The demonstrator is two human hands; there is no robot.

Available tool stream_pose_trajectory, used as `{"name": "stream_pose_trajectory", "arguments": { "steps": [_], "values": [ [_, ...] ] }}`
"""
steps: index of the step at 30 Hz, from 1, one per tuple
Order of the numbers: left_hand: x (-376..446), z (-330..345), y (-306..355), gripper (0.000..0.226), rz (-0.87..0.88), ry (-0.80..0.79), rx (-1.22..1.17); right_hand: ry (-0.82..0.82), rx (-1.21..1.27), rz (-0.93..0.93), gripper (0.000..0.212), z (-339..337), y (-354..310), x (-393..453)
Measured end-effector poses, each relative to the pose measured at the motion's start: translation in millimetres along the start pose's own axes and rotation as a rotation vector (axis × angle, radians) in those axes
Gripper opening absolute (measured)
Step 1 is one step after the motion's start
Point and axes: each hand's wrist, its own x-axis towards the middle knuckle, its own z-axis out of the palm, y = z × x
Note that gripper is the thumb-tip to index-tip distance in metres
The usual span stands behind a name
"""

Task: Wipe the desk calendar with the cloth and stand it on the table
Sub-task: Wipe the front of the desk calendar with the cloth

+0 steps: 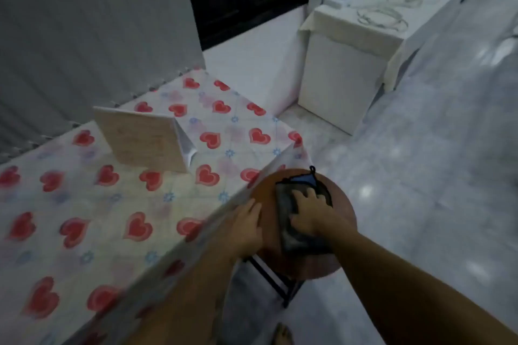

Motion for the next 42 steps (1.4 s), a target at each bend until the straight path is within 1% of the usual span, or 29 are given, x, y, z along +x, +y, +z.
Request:
{"name": "stream_pose_trajectory", "arguments": {
  "steps": [2,4,7,10,15,21,24,27,29,31,33,34,36,40,42],
  "values": [
    [16.7,12.5,-4.6,0.069,-0.020,0.014,0.099,0.018,-0.009,0.011,0.084,11.0,3.6,10.8],
    [28.5,23.0,-10.1,0.071,-0.009,-0.001,0.151,0.049,-0.018,0.034,0.085,27.3,6.6,20.8],
    [42.8,35.7,-15.3,0.073,0.026,-0.049,0.150,0.140,-0.059,0.051,0.089,48.2,9.1,32.2],
    [50.8,43.8,-20.6,0.073,0.044,-0.036,0.176,0.211,-0.110,0.056,0.095,62.3,6.7,37.9],
    [50.1,54.7,-30.7,0.075,0.084,0.016,0.162,0.325,-0.128,0.070,0.092,65.4,12.3,39.4],
    [51.0,55.4,-35.5,0.076,0.089,0.010,0.135,0.332,-0.078,0.127,0.090,67.9,10.0,43.6],
    [51.3,46.9,-34.6,0.075,0.071,-0.033,0.110,0.335,-0.174,0.117,0.092,66.0,9.8,36.6],
    [43.3,30.2,-23.4,0.072,0.021,-0.048,0.058,0.322,-0.309,0.054,0.089,61.7,16.2,20.5],
    [31.5,16.5,-16.8,0.068,-0.002,-0.012,-0.002,0.290,-0.269,0.023,0.084,54.2,18.7,9.7],
    [17.2,-0.7,-12.7,0.065,-0.020,0.042,-0.076,0.261,-0.112,0.009,0.080,42.9,14.6,-0.6],
    [2.8,-23.4,-10.2,0.059,-0.044,0.116,-0.193,0.275,0.046,0.013,0.080,30.1,3.1,-11.9],
    [-3.9,-35.7,-10.0,0.056,-0.059,0.157,-0.234,0.305,0.094,0.003,0.079,24.0,-4.2,-16.6],
    [-14.5,-60.2,-13.2,0.054,-0.091,0.227,-0.232,0.383,0.137,-0.054,0.076,11.1,-21.9,-22.1],
    [-30.1,-108.8,-32.7,0.050,-0.129,0.402,-0.227,0.526,0.156,-0.200,0.068,-22.7,-73.7,-21.5],
    [-36.1,-133.1,-45.3,0.049,-0.135,0.480,-0.246,0.582,0.181,-0.253,0.069,-39.3,-104.0,-17.6]
  ]
}}
